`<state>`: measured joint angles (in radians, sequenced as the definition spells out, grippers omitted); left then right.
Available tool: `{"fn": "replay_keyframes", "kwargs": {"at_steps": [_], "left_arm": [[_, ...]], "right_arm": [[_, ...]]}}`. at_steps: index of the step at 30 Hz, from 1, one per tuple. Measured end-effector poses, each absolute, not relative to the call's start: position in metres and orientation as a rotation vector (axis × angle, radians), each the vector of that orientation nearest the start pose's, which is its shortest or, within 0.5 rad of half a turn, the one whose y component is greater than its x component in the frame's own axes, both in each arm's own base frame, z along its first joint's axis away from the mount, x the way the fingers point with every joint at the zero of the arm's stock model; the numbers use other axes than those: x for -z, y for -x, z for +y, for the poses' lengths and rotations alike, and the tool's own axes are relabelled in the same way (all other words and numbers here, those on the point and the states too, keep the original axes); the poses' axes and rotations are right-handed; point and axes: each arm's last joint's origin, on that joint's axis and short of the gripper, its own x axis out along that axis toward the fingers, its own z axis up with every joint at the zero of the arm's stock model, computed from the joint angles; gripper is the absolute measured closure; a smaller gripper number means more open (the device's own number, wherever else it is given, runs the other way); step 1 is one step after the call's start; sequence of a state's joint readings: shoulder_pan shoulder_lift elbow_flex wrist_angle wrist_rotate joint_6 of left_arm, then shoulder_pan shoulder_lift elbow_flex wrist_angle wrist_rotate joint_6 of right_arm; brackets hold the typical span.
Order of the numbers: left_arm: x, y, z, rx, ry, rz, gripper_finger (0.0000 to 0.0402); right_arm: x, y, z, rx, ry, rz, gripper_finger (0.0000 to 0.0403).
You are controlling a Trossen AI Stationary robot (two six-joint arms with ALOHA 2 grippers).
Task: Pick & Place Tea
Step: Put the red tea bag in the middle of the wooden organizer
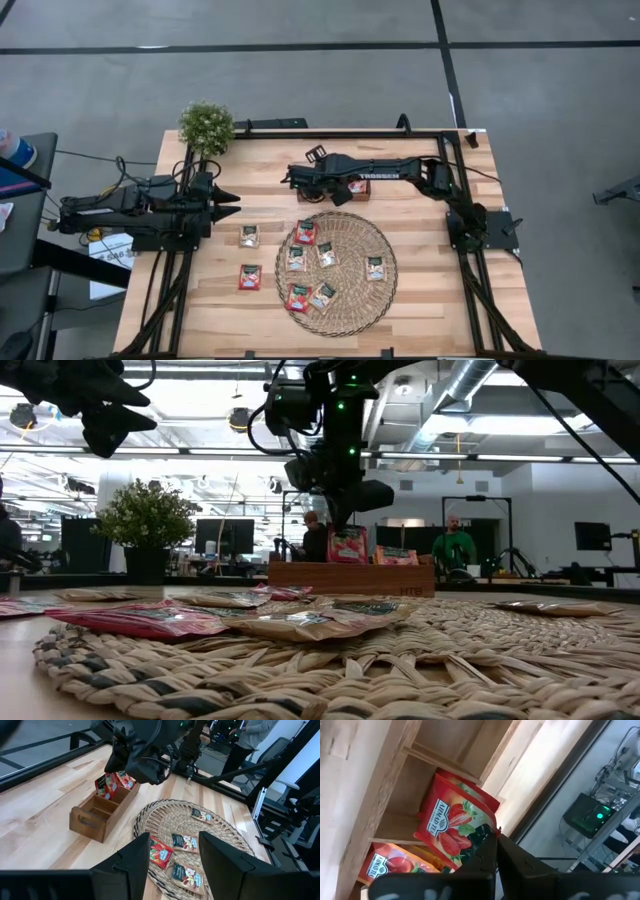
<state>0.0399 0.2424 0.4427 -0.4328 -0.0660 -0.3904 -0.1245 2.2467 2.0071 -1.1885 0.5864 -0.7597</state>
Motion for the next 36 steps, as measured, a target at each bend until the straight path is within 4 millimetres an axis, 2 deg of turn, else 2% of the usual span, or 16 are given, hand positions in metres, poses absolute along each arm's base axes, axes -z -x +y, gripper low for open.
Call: {"fn": "replay_keyframes", "kwargs": {"at_steps": [14, 36], "left_arm": [[-0.2521, -0.0858, 0.0053, -0.149, 0.384, 0.209, 0.0240], [-0.2521, -0.0858, 0.0053, -0.149, 0.382, 0.209, 0.0240]], "right_arm": [[-0.2188, -0.4457, -0.0793, 0.053, 0.888, 1.578, 0.0403], [-0.2179, -0.4449, -0.0831, 0.003, 0.845, 1.567, 0.0403]]}}
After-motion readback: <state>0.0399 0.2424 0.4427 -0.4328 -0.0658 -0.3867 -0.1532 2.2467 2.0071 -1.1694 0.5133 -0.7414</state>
